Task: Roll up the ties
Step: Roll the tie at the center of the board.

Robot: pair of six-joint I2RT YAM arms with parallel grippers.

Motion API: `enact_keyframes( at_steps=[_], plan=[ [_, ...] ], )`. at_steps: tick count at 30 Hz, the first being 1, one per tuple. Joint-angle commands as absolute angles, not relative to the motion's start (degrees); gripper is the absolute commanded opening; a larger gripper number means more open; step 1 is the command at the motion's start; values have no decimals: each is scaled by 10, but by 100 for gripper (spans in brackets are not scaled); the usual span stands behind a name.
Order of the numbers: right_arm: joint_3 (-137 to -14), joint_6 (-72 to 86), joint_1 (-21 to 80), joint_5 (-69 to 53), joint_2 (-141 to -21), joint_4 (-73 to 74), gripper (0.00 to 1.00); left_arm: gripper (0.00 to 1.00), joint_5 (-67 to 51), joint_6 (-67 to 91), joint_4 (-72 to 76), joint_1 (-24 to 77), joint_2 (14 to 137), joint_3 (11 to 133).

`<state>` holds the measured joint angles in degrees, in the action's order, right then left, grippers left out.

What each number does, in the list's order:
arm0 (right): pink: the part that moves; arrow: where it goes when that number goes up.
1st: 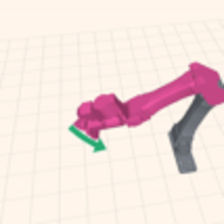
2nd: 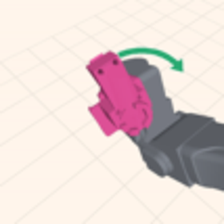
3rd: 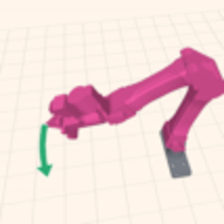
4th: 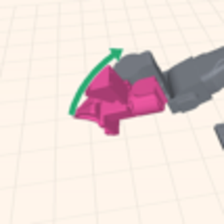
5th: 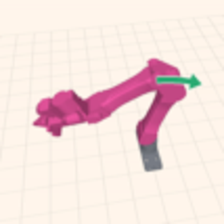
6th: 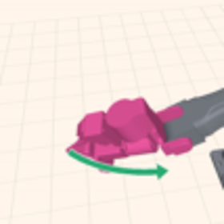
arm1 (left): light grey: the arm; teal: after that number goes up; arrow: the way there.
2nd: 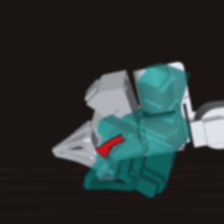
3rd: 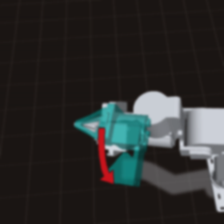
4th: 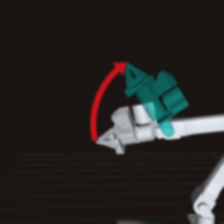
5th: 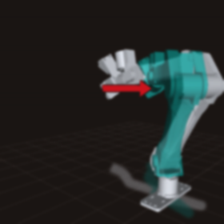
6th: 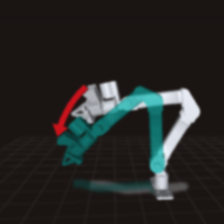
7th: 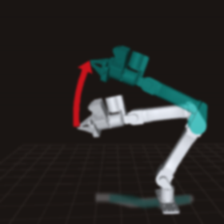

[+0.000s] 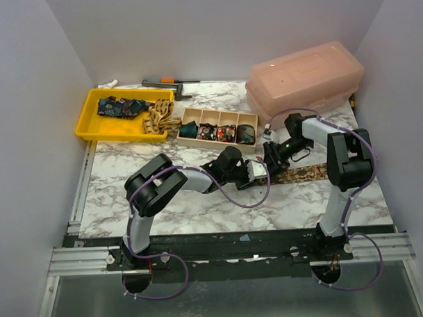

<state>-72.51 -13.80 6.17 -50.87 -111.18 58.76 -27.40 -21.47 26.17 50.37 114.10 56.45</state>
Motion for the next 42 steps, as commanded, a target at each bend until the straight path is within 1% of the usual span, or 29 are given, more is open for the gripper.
enact_keyframes(
  at_steps=[1, 4, 7, 8, 11, 12, 13, 17, 19, 20, 21, 22, 23, 25, 26, 28, 33, 42],
  plan=[
    [-703, -109, 83, -502, -1105, 544, 50, 32, -254, -227, 136, 499, 1170, 538],
    [-697, -95, 85, -477, -1113, 523, 50, 32, -255, -227, 136, 499, 1170, 541],
    [-697, -86, 85, -480, -1119, 508, 52, 33, -260, -225, 135, 499, 1172, 543],
    [-698, -82, 85, -487, -1121, 504, 51, 33, -260, -225, 135, 499, 1172, 544],
    [-705, -81, 87, -494, -1126, 504, 42, 33, -261, -226, 135, 499, 1173, 545],
    [-708, -82, 88, -498, -1128, 506, 41, 33, -261, -227, 135, 499, 1174, 544],
    [-711, -84, 89, -504, -1132, 510, 41, 34, -261, -228, 135, 499, 1176, 546],
    [-716, -96, 93, -515, -1146, 528, 49, 35, -265, -221, 127, 499, 1180, 554],
    [-707, -97, 95, -514, -1147, 528, 50, 35, -268, -221, 128, 498, 1180, 555],
    [-702, -97, 97, -513, -1146, 524, 49, 35, -267, -223, 128, 498, 1180, 555],
    [-701, -97, 98, -511, -1145, 522, 46, 35, -268, -224, 127, 498, 1180, 555],
    [-702, -97, 98, -509, -1146, 521, 40, 36, -269, -225, 127, 498, 1180, 538],
    [-707, -96, 98, -507, -1147, 523, 35, 36, -269, -227, 127, 498, 1180, 554],
    [-724, -100, 98, -495, -1149, 531, 18, 36, -273, -232, 126, 498, 1180, 550],
    [-731, -103, 98, -488, -1149, 536, 12, 36, -275, -235, 124, 498, 1180, 548],
    [-749, -117, 98, -464, -1150, 553, 6, 35, -282, -244, 119, 497, 1179, 545],
    [-772, -157, 98, -406, -1159, 584, 0, 36, -292, -264, 101, 490, 1177, 545],
    [-749, -165, 97, -331, -1183, 534, 0, 38, -295, -313, 66, 489, 1178, 551]
  ],
)
